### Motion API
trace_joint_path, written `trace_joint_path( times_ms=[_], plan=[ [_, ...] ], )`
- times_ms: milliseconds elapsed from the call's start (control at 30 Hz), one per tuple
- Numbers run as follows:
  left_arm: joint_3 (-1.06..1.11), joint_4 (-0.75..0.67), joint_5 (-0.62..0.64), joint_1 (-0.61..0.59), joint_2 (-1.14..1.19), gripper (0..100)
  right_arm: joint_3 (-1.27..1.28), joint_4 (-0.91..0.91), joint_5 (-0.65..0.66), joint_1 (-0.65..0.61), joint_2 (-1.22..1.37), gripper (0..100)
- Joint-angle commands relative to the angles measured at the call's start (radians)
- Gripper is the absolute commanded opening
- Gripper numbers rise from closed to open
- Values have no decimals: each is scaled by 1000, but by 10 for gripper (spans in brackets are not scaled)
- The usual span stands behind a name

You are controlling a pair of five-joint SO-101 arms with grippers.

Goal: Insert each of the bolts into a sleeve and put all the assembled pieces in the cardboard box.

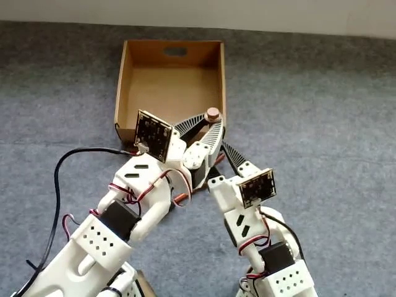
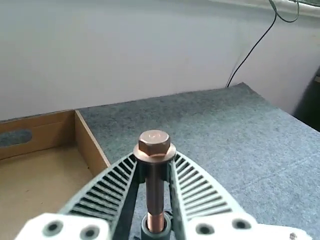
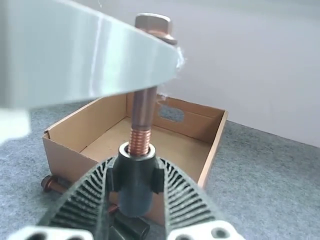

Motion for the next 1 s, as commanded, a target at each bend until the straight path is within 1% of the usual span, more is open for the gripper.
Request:
trace_joint_path(
  times_ms=[0, 100, 267, 367, 500, 633, 800, 967],
  plan=[
    [-5, -2, 2, -10, -18, 8, -10, -24, -8, 28, -15, 5],
    [-4, 0, 0, -10, -18, 8, -12, -24, -8, 56, -15, 5],
    [-5, 38, -2, -4, -18, 8, -12, -24, -8, 56, -16, 5],
    [-5, 38, -6, -8, -18, 8, -12, -24, -9, 56, -16, 5],
    [-5, 35, -135, -2, -18, 8, -12, -24, -9, 56, -16, 5],
    [-5, 37, -138, -1, -18, 8, -12, -24, -9, 56, -16, 5],
    [13, 40, -140, 33, -18, 8, -15, -24, -9, 58, -16, 5],
    [16, 38, -141, 28, -18, 8, -21, -24, -9, 90, -16, 5]
  ],
)
